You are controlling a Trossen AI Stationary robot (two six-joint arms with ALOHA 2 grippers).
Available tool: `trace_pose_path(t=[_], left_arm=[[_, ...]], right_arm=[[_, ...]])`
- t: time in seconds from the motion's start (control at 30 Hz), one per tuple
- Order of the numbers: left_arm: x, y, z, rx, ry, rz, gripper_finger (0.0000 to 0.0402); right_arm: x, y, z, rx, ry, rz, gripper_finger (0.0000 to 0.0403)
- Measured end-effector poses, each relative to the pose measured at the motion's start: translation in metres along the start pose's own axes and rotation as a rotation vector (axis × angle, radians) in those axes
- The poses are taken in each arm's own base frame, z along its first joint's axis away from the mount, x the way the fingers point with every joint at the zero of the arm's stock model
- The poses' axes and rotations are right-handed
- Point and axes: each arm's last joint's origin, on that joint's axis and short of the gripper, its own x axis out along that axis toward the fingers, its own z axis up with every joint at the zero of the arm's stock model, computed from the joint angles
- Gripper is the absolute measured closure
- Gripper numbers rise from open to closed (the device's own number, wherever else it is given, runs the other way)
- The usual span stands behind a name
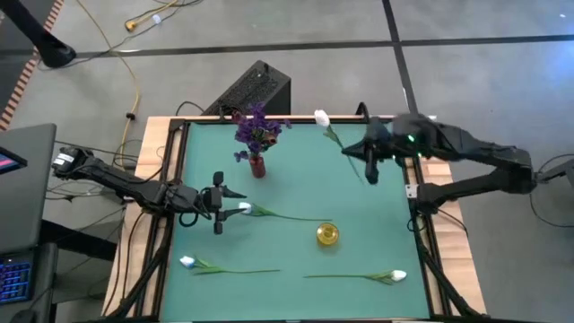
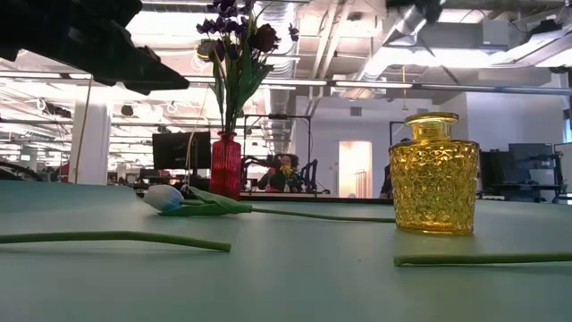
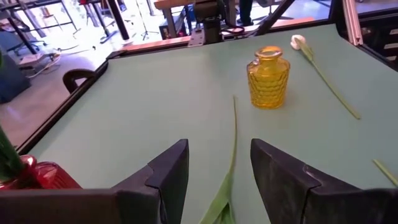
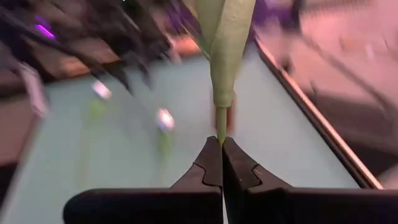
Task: Sort flowers into vase by color
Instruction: Put the top white flower into the yellow flower vase
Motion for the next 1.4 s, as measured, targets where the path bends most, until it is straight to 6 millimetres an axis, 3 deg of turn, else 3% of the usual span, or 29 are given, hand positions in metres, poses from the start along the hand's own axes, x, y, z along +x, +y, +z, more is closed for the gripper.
trace_pose_path(t=[0.27, 0.67, 1.07, 1.4], left_arm=[[-0.001, -0.002, 0.002, -0.004, -0.024, -0.006, 0.0239], [-0.001, -0.002, 0.003, -0.004, -0.026, -0.005, 0.0239], [-0.001, -0.002, 0.003, 0.001, -0.027, -0.011, 0.0239], [-0.001, -0.002, 0.005, 0.013, -0.049, -0.01, 0.0239]], right_arm=[[0.011, 0.066, -0.009, -0.066, -0.258, 0.143, 0.0386], [0.036, 0.144, -0.038, -0.143, -0.248, 0.107, 0.0386], [0.034, 0.184, -0.067, -0.109, -0.26, -0.119, 0.0382], [0.053, 0.202, -0.082, -0.112, -0.276, -0.213, 0.0382]])
